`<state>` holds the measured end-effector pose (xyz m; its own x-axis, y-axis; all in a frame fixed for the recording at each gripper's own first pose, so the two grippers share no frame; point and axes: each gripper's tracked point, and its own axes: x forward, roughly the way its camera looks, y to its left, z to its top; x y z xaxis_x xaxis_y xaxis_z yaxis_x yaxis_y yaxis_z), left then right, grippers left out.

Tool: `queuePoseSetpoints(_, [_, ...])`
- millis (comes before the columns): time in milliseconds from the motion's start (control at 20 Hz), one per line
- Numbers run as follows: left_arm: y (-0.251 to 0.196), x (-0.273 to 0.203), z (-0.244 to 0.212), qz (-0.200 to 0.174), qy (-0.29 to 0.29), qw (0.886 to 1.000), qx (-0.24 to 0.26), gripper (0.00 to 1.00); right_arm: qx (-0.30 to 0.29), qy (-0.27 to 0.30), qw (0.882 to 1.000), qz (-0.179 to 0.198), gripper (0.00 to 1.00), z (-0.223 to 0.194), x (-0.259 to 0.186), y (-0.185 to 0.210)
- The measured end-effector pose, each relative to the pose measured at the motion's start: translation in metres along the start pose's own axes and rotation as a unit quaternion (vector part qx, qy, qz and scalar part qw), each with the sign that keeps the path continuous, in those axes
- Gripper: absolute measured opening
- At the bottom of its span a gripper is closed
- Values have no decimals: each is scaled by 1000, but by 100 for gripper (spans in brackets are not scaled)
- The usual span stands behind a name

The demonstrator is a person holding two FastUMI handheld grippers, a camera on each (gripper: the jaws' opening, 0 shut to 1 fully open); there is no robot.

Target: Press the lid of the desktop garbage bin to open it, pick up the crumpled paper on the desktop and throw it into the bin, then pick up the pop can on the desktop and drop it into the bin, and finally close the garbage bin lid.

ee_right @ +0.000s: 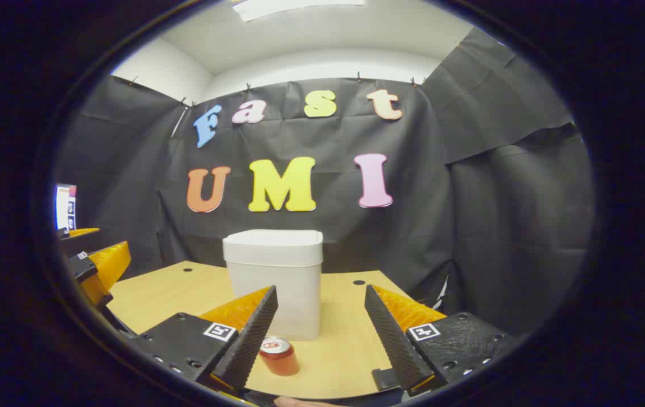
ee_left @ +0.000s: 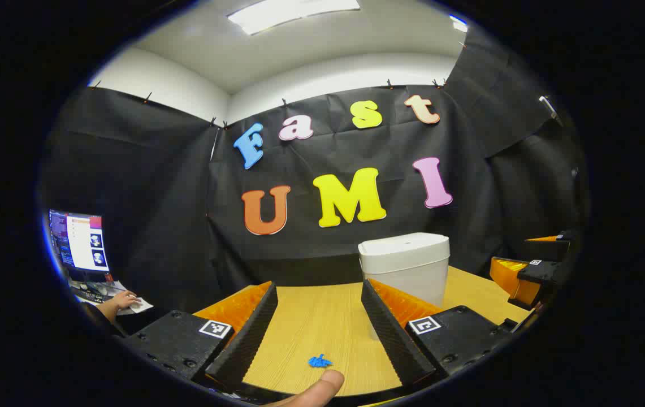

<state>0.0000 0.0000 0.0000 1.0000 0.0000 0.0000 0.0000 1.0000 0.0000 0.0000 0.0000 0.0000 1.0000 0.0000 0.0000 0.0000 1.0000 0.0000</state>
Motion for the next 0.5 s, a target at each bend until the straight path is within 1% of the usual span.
queuePoseSetpoints(100, [16, -5, -12, 2, 12, 999, -30, 98, -10, -1, 1000, 2, 94, -10, -4, 8])
queuePoseSetpoints(250, [24, -5, -30, -10, 34, 998, -54, 98, -21, 6, 1000, 2, 95, -23, -4, 15])
queuePoseSetpoints(350, [28, -3, -36, -13, 42, 998, -49, 98, -21, 14, 1000, 3, 95, -28, -3, 16])
queuePoseSetpoints(500, [40, -1, -37, 0, 39, 999, -13, 98, -1, 22, 1000, 6, 95, -33, -2, 10])
